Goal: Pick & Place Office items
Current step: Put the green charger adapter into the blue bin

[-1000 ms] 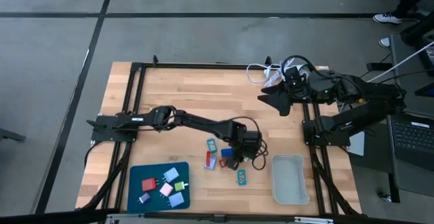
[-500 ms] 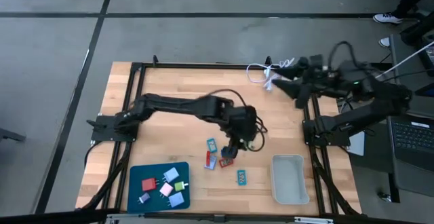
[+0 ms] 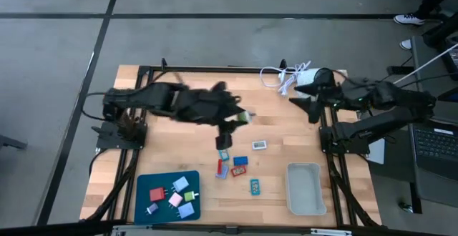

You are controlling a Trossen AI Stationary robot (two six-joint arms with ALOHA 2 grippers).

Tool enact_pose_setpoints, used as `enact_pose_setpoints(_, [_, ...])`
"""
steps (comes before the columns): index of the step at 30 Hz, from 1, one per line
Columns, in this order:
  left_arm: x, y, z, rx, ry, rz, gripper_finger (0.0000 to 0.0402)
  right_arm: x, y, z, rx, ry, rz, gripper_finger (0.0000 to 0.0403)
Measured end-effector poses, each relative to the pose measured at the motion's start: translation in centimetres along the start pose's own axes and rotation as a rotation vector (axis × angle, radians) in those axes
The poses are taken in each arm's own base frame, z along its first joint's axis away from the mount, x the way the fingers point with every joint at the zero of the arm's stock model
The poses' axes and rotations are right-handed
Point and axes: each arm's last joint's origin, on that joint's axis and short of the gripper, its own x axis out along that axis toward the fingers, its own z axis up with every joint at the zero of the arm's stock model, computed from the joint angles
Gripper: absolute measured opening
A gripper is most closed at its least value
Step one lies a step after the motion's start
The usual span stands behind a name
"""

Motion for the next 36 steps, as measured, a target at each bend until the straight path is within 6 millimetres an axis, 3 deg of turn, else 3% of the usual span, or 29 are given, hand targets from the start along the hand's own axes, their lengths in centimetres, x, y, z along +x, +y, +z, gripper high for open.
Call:
enact_pose_setpoints(4, [-2.3, -1.8, -2.1, -0.066, 0.101, 0.158, 0.0129, 2.1, 0.4, -1.5, -0.01, 0.046, 0.04, 0.0284])
enact_pose_setpoints(7, [-3.1, -3.8, -5.0, -0.123, 0.227, 0.251, 0.0129, 3.0, 0.6, -2.0, -0.013, 0.064, 0.066, 0.0284])
enact_pose_setpoints(10, [-2.8, -6.7, -8.8, -0.201, 0.29, 0.353, 0.0129, 3.7, 0.9, -2.3, -0.026, 0.092, 0.077, 0.0284])
enact_pose_setpoints(14, [-2.1, -10.5, -14.0, -0.397, 0.246, 0.43, 0.0129, 4.0, 1.1, -2.2, -0.042, 0.078, 0.09, 0.0284])
enact_pose_setpoints(19, [-1.4, -14.5, -20.8, -0.689, 0.254, 0.402, 0.0129, 4.1, 1.2, -1.9, -0.029, 0.068, 0.136, 0.0284])
enact_pose_setpoints(23, [-1.8, -16.4, -24.9, -0.822, 0.371, 0.374, 0.0129, 4.1, 1.2, -1.7, -0.02, 0.065, 0.162, 0.0284])
enact_pose_setpoints(30, [-3.3, -17.6, -28.4, -0.869, 0.479, 0.372, 0.0129, 4.2, 1.2, -1.7, -0.017, 0.075, 0.177, 0.0284])
enact_pose_setpoints(36, [-3.0, -18.3, -30.9, -0.898, 0.541, 0.311, 0.0129, 4.2, 1.2, -1.7, -0.014, 0.08, 0.183, 0.0284])
